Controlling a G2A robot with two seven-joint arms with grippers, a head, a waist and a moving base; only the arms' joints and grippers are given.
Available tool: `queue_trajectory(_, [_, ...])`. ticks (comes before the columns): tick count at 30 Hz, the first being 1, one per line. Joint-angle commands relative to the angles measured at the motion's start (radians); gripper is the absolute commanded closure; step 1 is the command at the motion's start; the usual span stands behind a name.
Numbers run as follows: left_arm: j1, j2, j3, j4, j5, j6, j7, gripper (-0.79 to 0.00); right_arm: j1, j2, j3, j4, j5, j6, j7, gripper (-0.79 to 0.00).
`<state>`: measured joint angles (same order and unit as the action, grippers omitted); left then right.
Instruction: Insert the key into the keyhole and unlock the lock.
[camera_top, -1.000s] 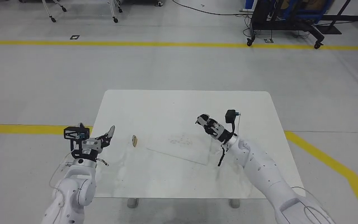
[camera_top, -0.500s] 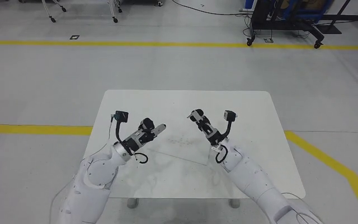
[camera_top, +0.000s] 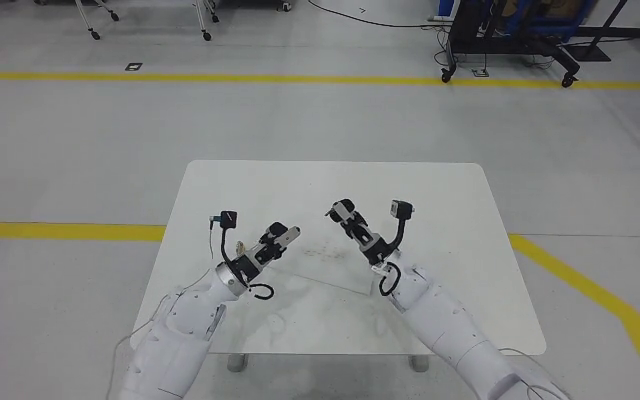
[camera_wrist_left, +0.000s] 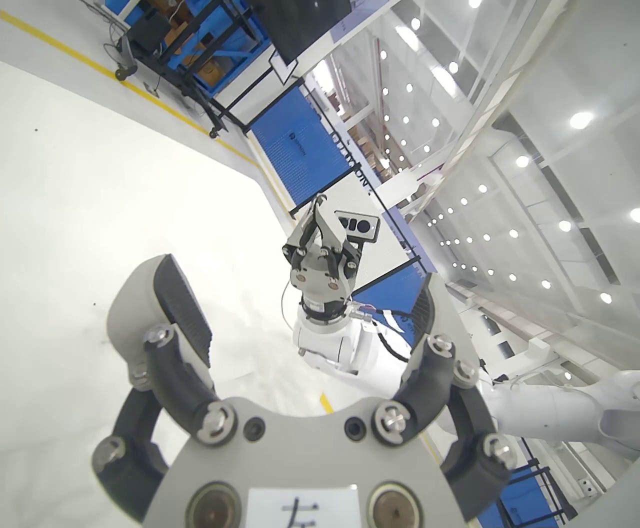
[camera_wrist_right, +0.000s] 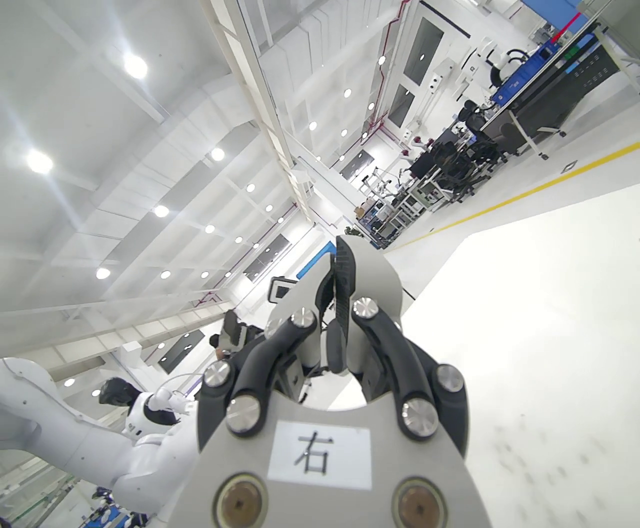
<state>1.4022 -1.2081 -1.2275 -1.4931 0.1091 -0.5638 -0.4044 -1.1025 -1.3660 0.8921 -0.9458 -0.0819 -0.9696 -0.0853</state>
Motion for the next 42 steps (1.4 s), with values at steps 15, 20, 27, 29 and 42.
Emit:
queue_trajectory(15, [-0.075,-0.018,0.071,0.157,-0.023,-0.154,0.045,-0.357,-0.001,-0.019,-0.031,-0.012,0.094,0.082,0.193,0.0])
queue_trajectory(20, [-0.077,-0.017,0.074,0.16,-0.038,-0.148,0.022,-0.296,-0.006,-0.024,-0.027,-0.02,0.063,0.083,0.175,0.0])
queue_trajectory(27, [-0.081,-0.016,0.076,0.162,-0.029,-0.142,0.013,-0.222,-0.006,-0.033,-0.029,-0.016,0.049,0.097,0.182,0.0])
queue_trajectory(29, [-0.08,-0.016,0.075,0.163,-0.025,-0.141,0.018,-0.182,-0.005,-0.035,-0.028,-0.013,0.046,0.099,0.182,0.0])
queue_trajectory(42, [-0.068,-0.013,0.067,0.15,0.001,-0.134,0.037,-0.114,-0.013,-0.045,-0.015,-0.011,0.021,0.104,0.181,0.0])
